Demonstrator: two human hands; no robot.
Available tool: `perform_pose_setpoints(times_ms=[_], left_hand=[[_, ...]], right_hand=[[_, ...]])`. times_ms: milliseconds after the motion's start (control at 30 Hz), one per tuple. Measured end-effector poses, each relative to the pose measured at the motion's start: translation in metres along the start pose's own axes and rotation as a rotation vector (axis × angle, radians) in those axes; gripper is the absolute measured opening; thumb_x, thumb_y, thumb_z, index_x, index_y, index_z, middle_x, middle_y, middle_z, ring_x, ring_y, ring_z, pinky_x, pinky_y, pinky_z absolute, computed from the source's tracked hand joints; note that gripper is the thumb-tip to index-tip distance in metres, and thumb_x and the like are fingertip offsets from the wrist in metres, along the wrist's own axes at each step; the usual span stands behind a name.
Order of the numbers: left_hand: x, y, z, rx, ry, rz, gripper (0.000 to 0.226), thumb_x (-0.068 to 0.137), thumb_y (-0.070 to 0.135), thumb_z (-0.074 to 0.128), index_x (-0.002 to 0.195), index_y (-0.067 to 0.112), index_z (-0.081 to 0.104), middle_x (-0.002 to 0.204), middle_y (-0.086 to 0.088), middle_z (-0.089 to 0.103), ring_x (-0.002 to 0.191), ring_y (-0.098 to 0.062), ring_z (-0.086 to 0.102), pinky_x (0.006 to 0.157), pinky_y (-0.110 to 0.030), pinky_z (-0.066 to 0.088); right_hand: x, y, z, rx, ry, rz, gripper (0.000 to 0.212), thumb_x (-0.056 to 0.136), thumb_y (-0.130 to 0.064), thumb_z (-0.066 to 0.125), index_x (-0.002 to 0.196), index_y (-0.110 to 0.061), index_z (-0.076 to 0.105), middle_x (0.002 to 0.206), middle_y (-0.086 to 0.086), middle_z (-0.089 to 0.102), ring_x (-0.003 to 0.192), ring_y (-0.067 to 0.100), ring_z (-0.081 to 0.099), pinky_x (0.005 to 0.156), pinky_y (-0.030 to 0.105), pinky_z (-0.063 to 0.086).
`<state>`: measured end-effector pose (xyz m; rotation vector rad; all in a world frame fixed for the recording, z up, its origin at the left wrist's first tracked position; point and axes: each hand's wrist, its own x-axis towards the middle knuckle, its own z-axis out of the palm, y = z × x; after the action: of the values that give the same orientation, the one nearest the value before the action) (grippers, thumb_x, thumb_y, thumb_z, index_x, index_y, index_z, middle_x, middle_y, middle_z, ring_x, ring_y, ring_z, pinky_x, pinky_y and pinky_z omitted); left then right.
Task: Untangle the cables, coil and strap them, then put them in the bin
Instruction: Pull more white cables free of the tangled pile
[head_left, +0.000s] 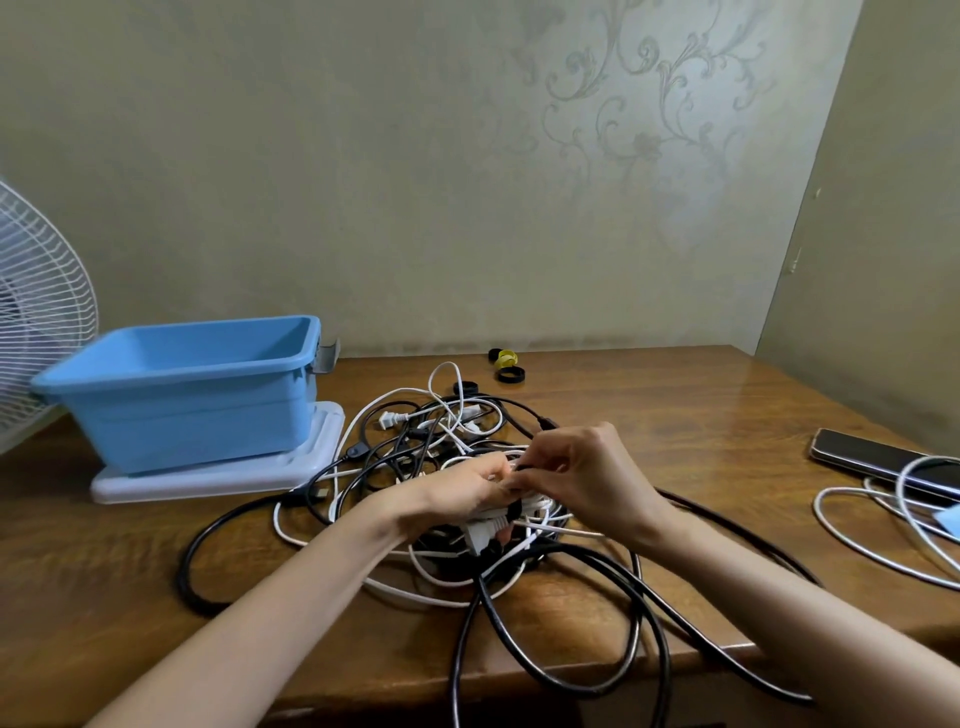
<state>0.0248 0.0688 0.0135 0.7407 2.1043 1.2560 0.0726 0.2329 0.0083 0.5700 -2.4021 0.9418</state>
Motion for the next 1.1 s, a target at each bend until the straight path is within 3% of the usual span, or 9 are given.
perform_pose_setpoints(times_ms=[133,267,367,467,533,600,767,933,1100], left_hand=[[0.0,-0.005,-0.003,0.016,-0.04,-0.033,0.053,0.082,0.016,0.049,0.129,-0.005,0.039,0.101,-0.011,0.057,0.083,-0.016,0.059,0.083,-0.035,0.046],[0.001,-0.005,-0.002,0.038,-0.026,-0.027,0.042,0.094,-0.003,0.036,0.126,0.022,0.044,0.124,-0.003,0.054,0.107,-0.012,0.054,0.093,-0.02,0.041],[0.002,-0.007,-0.001,0.022,-0.039,-0.044,0.04,0.094,-0.004,0.037,0.122,0.024,0.041,0.122,-0.002,0.053,0.111,-0.011,0.051,0.089,-0.015,0.039],[0.002,-0.01,-0.001,0.043,-0.028,-0.059,0.035,0.087,0.01,0.045,0.122,0.008,0.047,0.116,-0.014,0.056,0.102,-0.017,0.054,0.08,-0.021,0.042],[0.001,-0.008,-0.003,0.045,-0.05,-0.064,0.014,0.089,0.005,0.041,0.1,0.002,0.049,0.093,-0.012,0.054,0.08,-0.014,0.052,0.063,-0.017,0.04],[0.004,-0.007,-0.005,0.05,-0.04,-0.075,0.018,0.092,-0.002,0.037,0.082,0.011,0.045,0.081,-0.002,0.045,0.066,-0.008,0.043,0.052,-0.014,0.035],[0.004,-0.007,-0.008,-0.007,-0.009,-0.056,0.02,0.092,-0.003,0.039,0.089,0.012,0.05,0.084,-0.005,0.056,0.069,-0.007,0.055,0.062,-0.017,0.042],[0.0,-0.006,-0.013,-0.105,0.03,-0.06,0.02,0.094,0.001,0.038,0.092,0.013,0.054,0.093,-0.016,0.054,0.081,-0.021,0.051,0.068,-0.027,0.041],[-0.007,0.0,-0.016,-0.235,0.039,0.025,0.028,0.082,0.034,0.049,0.095,0.01,0.055,0.078,-0.009,0.054,0.073,-0.019,0.048,0.07,-0.032,0.038]], right_hand=[[-0.004,0.001,0.003,0.025,0.049,0.007,0.005,0.075,-0.016,0.08,0.077,-0.014,0.076,0.073,-0.003,0.072,0.067,0.005,0.067,0.06,0.025,0.056],[0.005,0.0,0.001,0.07,0.027,0.091,0.006,0.077,-0.018,0.078,0.076,-0.012,0.075,0.07,-0.003,0.072,0.061,0.008,0.069,0.058,0.028,0.057],[0.011,0.001,0.002,0.159,0.011,0.15,0.008,0.078,-0.015,0.077,0.075,-0.009,0.075,0.069,0.002,0.072,0.059,0.012,0.07,0.058,0.032,0.059],[0.004,0.003,0.004,0.132,0.014,0.091,0.006,0.077,-0.017,0.077,0.076,-0.013,0.074,0.071,-0.001,0.072,0.063,0.008,0.069,0.06,0.029,0.059],[-0.006,0.005,0.006,0.085,0.049,0.0,0.007,0.076,-0.019,0.079,0.076,-0.014,0.075,0.072,-0.005,0.071,0.065,0.004,0.068,0.059,0.02,0.056],[-0.017,0.008,0.011,0.057,0.109,-0.119,0.014,0.075,-0.026,0.078,0.075,-0.013,0.075,0.074,-0.009,0.07,0.066,-0.001,0.065,0.06,0.014,0.051],[-0.036,0.018,0.029,0.032,0.249,-0.251,0.014,0.08,-0.027,0.074,0.076,-0.014,0.07,0.086,-0.004,0.067,0.081,0.007,0.068,0.061,0.031,0.056],[-0.035,0.019,0.036,-0.052,0.305,-0.301,0.018,0.082,-0.025,0.073,0.071,-0.012,0.066,0.099,-0.002,0.064,0.081,0.005,0.064,0.057,0.028,0.053],[-0.018,0.026,0.033,-0.106,0.345,-0.396,0.018,0.086,-0.025,0.072,0.076,-0.01,0.069,0.104,0.003,0.064,0.082,0.015,0.067,0.055,0.034,0.054]])
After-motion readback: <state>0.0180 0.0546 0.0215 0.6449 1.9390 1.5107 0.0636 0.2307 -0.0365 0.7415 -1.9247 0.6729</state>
